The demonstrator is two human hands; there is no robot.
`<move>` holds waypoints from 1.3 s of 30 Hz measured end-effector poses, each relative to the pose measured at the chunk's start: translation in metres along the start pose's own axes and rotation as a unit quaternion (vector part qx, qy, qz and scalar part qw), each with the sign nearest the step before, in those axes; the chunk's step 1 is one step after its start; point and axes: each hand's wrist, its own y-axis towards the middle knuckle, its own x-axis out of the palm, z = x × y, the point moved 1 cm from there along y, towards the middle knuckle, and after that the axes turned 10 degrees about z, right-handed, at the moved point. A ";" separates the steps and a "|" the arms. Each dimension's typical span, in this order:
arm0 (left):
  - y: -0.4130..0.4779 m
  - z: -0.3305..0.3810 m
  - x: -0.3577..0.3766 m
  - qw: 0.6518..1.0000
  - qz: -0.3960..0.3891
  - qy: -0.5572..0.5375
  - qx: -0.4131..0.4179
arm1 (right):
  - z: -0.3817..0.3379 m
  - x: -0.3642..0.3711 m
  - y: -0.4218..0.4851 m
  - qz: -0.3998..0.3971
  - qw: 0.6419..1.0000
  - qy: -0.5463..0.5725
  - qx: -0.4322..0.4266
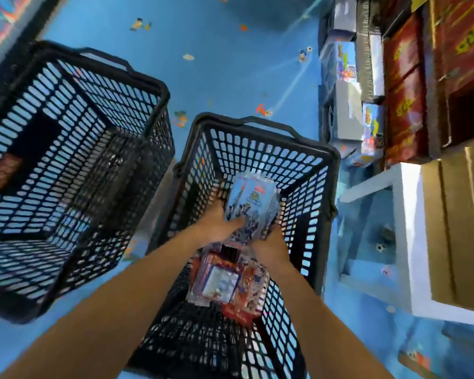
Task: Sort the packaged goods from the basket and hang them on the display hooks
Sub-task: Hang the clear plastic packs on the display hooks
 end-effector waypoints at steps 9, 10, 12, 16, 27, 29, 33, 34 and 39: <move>0.024 -0.019 0.023 0.998 0.052 0.023 0.028 | 0.016 0.012 0.007 0.171 0.983 -0.052 -0.040; 0.023 -0.017 0.023 0.997 0.057 0.024 0.034 | 0.009 0.007 -0.002 0.202 0.977 -0.042 -0.049; 0.023 -0.016 0.023 0.997 0.063 0.021 0.030 | -0.001 0.002 -0.017 0.246 0.963 -0.047 -0.104; 0.021 -0.014 0.020 0.997 0.077 0.001 0.013 | -0.005 0.006 -0.030 0.223 0.943 -0.080 -0.234; 0.023 -0.020 0.023 0.994 0.060 -0.096 -0.003 | 0.008 0.020 -0.015 0.083 0.976 -0.073 -0.189; 0.022 -0.019 0.024 0.992 0.060 -0.111 -0.009 | 0.004 0.021 -0.009 0.071 0.984 0.041 -0.161; 0.019 -0.018 0.030 0.990 0.087 -0.108 0.001 | -0.003 0.023 0.003 0.072 0.969 0.233 -0.027; 0.019 -0.019 0.031 0.990 0.090 -0.108 0.005 | -0.003 0.024 0.006 0.066 0.961 0.267 0.013; 0.014 -0.018 0.037 0.986 0.125 -0.064 0.088 | -0.002 0.024 0.019 0.043 0.939 0.331 0.080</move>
